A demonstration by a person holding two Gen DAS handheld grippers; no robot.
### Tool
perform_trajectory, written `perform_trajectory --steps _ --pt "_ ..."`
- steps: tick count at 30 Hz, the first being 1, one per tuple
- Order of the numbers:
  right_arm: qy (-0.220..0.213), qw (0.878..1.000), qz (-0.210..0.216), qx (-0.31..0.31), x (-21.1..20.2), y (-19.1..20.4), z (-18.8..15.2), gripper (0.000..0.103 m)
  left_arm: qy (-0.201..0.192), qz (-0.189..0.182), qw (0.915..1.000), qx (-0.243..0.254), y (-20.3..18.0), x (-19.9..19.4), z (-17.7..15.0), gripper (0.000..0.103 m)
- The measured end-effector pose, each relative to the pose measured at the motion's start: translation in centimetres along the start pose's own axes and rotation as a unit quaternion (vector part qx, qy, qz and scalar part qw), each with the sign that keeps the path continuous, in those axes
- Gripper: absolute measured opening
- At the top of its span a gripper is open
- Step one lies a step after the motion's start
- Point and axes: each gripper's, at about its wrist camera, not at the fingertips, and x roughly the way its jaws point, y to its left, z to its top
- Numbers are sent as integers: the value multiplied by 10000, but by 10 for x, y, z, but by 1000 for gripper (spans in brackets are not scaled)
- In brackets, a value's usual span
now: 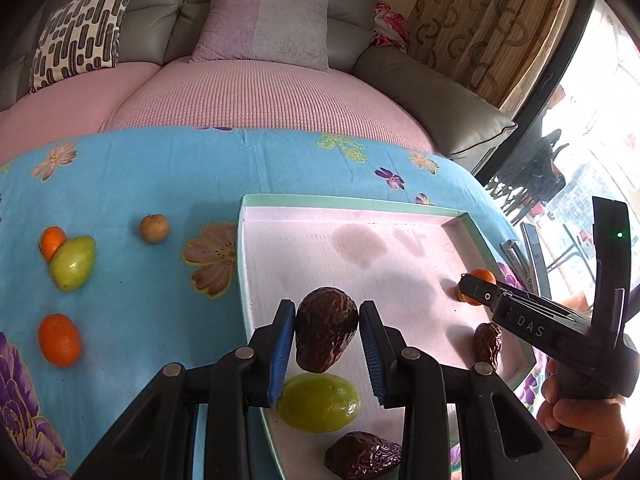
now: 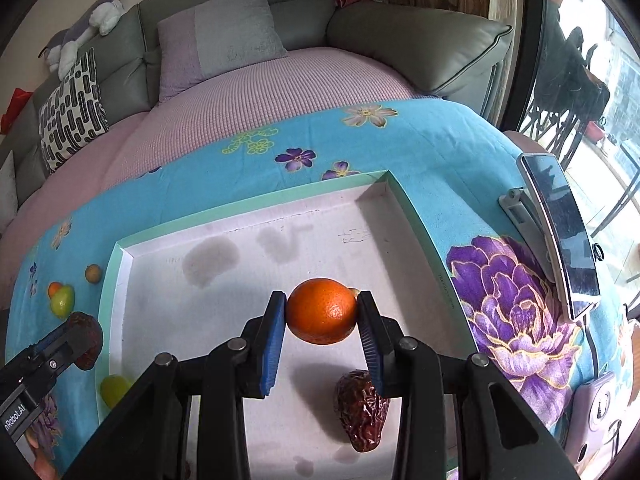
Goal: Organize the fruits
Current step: 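Lift the date and tangerine and carry both over the white tray, then lower both fruits into the tray and open both tools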
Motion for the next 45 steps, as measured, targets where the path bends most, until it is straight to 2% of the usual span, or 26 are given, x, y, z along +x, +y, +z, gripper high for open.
perform_trajectory --steps 7,21,38,39,41,45 --pt "199 9997 45 -107 13 7 -4 38 196 145 9997 -11 3 17 -5 35" --pt "467 9986 24 -229 29 11 -6 38 369 206 9991 75 3 25 -9 35" --pt "488 9980 -38 -407 32 14 -5 38 444 318 9983 215 -4 21 -4 37" --pt "483 9980 -35 -405 32 14 -5 38 441 327 9983 216 -5 20 -3 38" --pt "461 9981 -44 -411 30 14 -5 41 397 329 9984 229 -6 16 -2 49" --pt "422 9982 -71 -427 27 14 -4 48 280 426 9982 302 -8 5 3 56"
